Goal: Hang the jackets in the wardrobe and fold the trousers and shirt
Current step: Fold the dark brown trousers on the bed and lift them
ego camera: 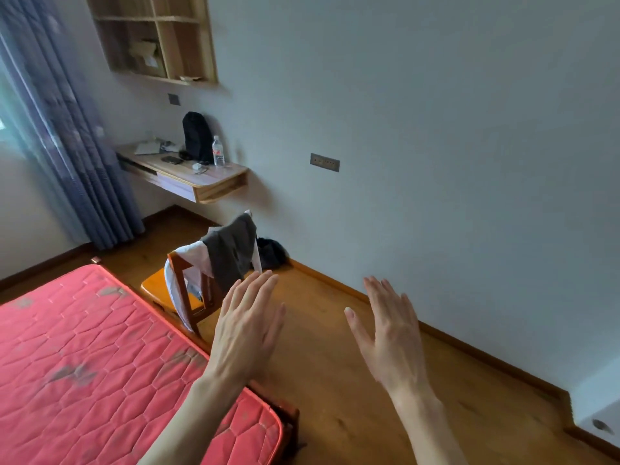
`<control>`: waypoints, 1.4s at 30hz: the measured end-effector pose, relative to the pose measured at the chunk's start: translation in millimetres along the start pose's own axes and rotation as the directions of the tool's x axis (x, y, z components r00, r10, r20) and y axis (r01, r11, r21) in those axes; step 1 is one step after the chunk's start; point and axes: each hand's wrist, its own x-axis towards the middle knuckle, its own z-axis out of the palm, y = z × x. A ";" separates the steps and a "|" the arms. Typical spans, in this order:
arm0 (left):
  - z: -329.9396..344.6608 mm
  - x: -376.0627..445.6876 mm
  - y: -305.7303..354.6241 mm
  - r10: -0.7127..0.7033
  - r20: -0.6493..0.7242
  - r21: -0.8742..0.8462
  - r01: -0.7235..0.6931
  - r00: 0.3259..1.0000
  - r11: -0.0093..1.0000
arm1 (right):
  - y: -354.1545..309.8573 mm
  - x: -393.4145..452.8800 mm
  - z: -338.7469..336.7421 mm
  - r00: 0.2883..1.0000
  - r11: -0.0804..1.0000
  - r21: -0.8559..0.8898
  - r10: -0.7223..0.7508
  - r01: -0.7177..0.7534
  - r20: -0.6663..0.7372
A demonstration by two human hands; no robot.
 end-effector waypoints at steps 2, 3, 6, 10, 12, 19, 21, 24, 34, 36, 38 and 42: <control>16.3 25.4 5.3 -0.043 -0.014 0.035 0.043 0.999 0.998 | 21.7 37.9 8.1 0.999 0.999 0.033 -0.039 0.039 0.015; 23.7 37.6 8.3 -0.062 -0.020 0.049 0.062 0.998 0.997 | 31.3 56.1 10.9 0.998 0.997 0.047 -0.057 0.056 0.018; 42.7 72.2 14.0 -0.105 -0.058 0.077 0.109 0.993 0.991 | 57.4 106.1 18.3 0.994 0.990 0.100 -0.107 0.103 0.032; 63.8 107.6 13.1 -0.189 -0.120 0.114 0.203 0.975 0.973 | 81.5 164.2 36.4 0.980 0.973 0.148 -0.189 0.179 0.061; 73.3 119.2 8.1 -0.227 -0.144 0.130 0.246 0.963 0.961 | 85.4 188.4 49.1 0.972 0.960 0.182 -0.227 0.212 0.067; 108.4 145.1 -39.5 -0.353 -0.182 0.187 0.385 0.918 0.904 | 85.5 258.5 116.6 0.934 0.919 0.251 -0.340 0.305 0.107; 119.8 153.7 -58.8 -0.385 -0.197 0.188 0.420 0.902 0.888 | 82.8 279.5 140.5 0.920 0.907 0.260 -0.373 0.332 0.125; 136.0 168.2 -92.1 -0.432 -0.225 0.173 0.472 0.874 0.865 | 75.8 312.1 177.0 0.899 0.892 0.269 -0.411 0.363 0.152; 185.0 220.2 -202.5 -0.555 -0.259 0.159 0.602 0.790 0.783 | 38.5 411.2 287.8 0.845 0.852 0.310 -0.494 0.422 0.207; 196.7 224.7 -218.6 -0.592 -0.243 0.165 0.634 0.768 0.755 | 37.6 423.5 309.6 0.842 0.854 0.329 -0.487 0.402 0.234; 209.3 225.7 -232.0 -0.619 -0.225 0.180 0.656 0.753 0.733 | 38.2 432.7 330.2 0.833 0.862 0.335 -0.476 0.380 0.280; 240.2 229.2 -264.6 -0.673 -0.185 0.214 0.698 0.716 0.683 | 34.8 454.1 375.3 0.805 0.874 0.346 -0.462 0.341 0.372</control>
